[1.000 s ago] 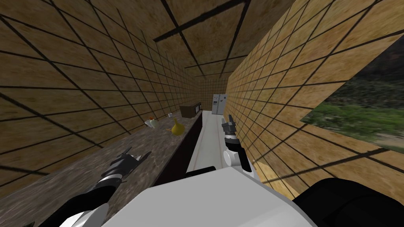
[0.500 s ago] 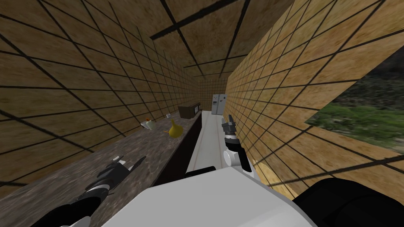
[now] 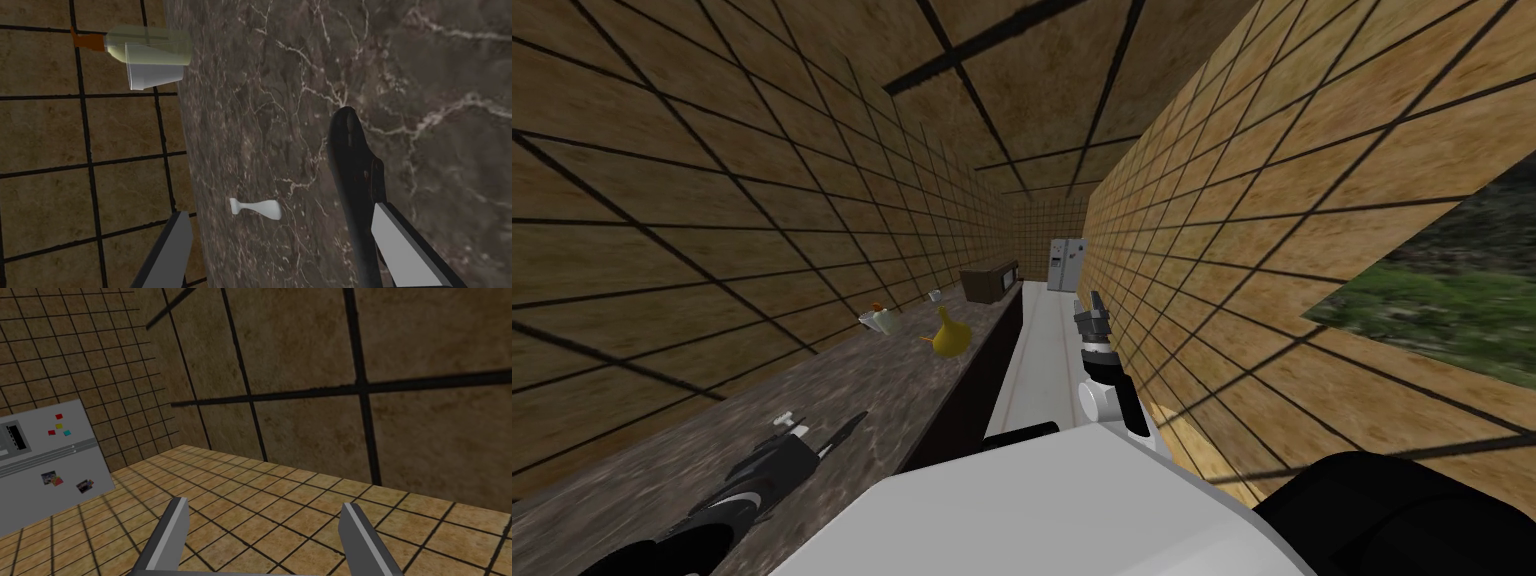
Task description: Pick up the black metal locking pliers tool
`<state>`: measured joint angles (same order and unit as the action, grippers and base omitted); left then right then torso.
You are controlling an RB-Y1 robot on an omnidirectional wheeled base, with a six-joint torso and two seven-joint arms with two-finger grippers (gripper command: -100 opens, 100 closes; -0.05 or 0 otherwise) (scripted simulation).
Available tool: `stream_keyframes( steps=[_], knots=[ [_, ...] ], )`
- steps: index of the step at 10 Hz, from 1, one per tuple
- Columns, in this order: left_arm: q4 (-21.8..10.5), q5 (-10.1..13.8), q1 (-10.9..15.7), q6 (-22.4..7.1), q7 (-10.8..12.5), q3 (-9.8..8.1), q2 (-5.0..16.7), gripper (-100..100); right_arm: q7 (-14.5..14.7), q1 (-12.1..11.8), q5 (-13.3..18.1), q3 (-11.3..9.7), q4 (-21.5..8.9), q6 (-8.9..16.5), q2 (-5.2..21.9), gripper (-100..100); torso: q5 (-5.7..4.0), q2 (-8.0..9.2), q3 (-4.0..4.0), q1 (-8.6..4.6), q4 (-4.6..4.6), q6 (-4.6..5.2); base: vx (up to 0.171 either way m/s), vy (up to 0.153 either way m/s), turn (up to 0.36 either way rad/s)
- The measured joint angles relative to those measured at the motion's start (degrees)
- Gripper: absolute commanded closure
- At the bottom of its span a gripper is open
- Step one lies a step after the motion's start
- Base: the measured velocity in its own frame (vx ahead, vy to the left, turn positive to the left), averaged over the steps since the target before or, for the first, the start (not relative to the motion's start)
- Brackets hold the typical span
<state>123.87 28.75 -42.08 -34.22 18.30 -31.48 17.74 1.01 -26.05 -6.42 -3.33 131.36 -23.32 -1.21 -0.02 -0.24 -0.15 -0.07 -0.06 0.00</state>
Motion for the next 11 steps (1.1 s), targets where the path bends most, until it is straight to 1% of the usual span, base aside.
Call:
stream_keyframes(
  steps=[1,4,5,8,9,10,11],
  knots=[
    [-0.24,0.88,-0.61,-1.74,0.67,-1.06,0.48,-100,0.00,0.00,0.00,0.00,0.00,0.00,0.00,0,-0.01,0.00,0.01,-0.03,0.00,0.00,0.058,-0.022,-0.006],
    [-1.10,2.63,-1.97,-5.66,1.99,-2.98,1.14,-100,0.00,0.00,0.00,0.00,0.00,0.00,0.00,0,-0.01,0.05,0.03,-0.04,0.01,0.00,0.060,-0.025,-0.015],
    [-1.64,3.63,-2.47,-7.15,2.59,-4.03,1.78,-100,0.00,0.00,0.00,0.00,0.00,0.00,0.00,0,-0.01,0.05,0.03,-0.02,0.01,0.00,0.052,-0.014,-0.006],
    [-2.96,5.10,-3.04,-11.36,3.95,-5.91,2.72,-100,0.00,0.00,0.00,0.00,0.00,0.00,0.00,0,0.00,0.03,0.02,-0.03,0.01,0.00,0.068,-0.024,-0.014],
    [-3.25,5.94,-3.40,-13.11,4.64,-6.97,3.38,-100,0.00,0.00,0.00,0.00,0.00,0.00,0.00,0,-0.01,0.01,0.01,-0.02,0.01,0.00,0.054,-0.012,-0.008],
    [-3.87,6.31,-3.35,-14.46,5.03,-7.42,3.74,-100,0.00,0.00,0.00,0.00,0.00,0.00,0.00,0,0.01,0.05,0.03,0.01,0.01,0.00,0.058,-0.022,-0.021],
    [-4.13,6.88,-3.73,-16.13,5.62,-8.24,4.08,-100,0.00,0.00,0.00,0.00,0.00,0.00,0.00,0,0.00,0.05,0.03,-0.02,0.01,0.00,0.053,-0.018,-0.004]
  ],
)
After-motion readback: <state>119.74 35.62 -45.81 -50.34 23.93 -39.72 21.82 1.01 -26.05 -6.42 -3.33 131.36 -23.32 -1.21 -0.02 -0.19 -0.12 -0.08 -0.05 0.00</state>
